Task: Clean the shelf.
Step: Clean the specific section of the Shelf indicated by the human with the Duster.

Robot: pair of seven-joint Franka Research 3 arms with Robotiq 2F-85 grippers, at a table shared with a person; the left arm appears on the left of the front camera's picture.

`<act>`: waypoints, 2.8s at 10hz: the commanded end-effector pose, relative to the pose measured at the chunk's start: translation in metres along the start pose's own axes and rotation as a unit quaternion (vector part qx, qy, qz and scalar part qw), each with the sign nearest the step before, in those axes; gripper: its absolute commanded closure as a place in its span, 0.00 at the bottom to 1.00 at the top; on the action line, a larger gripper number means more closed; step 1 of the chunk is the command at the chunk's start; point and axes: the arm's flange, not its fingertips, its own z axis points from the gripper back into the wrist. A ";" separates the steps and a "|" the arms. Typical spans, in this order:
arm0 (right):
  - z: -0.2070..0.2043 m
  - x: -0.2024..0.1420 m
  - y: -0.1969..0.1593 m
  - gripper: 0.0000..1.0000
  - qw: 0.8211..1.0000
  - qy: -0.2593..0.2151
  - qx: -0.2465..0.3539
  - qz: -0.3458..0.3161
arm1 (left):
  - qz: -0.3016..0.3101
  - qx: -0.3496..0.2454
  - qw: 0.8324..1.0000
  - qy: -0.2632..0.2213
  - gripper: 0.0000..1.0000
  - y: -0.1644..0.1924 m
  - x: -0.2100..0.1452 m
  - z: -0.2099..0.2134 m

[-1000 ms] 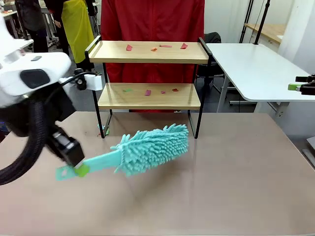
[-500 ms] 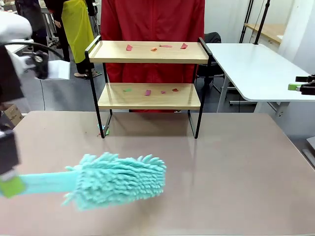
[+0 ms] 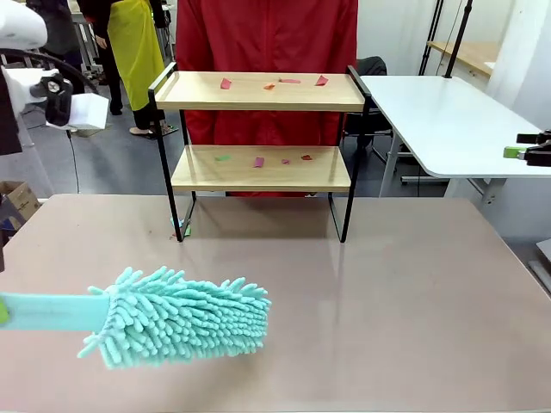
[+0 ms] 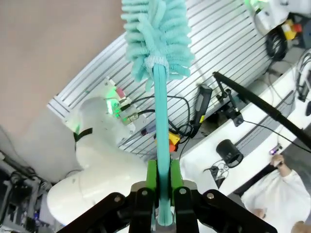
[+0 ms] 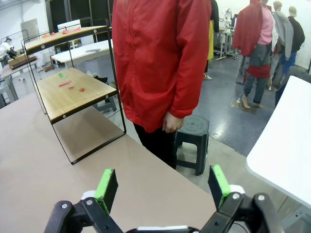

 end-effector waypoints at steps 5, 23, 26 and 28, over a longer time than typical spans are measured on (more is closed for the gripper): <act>-0.002 0.005 0.003 0.00 1.000 0.006 -0.007 -0.006 | -0.176 0.096 0.979 0.039 0.87 0.106 -0.029 0.057; -0.002 0.005 0.003 0.00 1.000 0.006 -0.007 -0.006 | -0.299 0.066 0.942 0.136 0.87 0.140 -0.023 0.080; -0.002 0.005 0.003 0.00 1.000 0.006 -0.007 -0.006 | -0.299 0.066 0.942 0.136 0.87 0.140 -0.023 0.080; -0.002 0.005 0.003 0.00 1.000 0.006 -0.007 -0.006 | -0.299 0.066 0.942 0.136 0.87 0.140 -0.023 0.080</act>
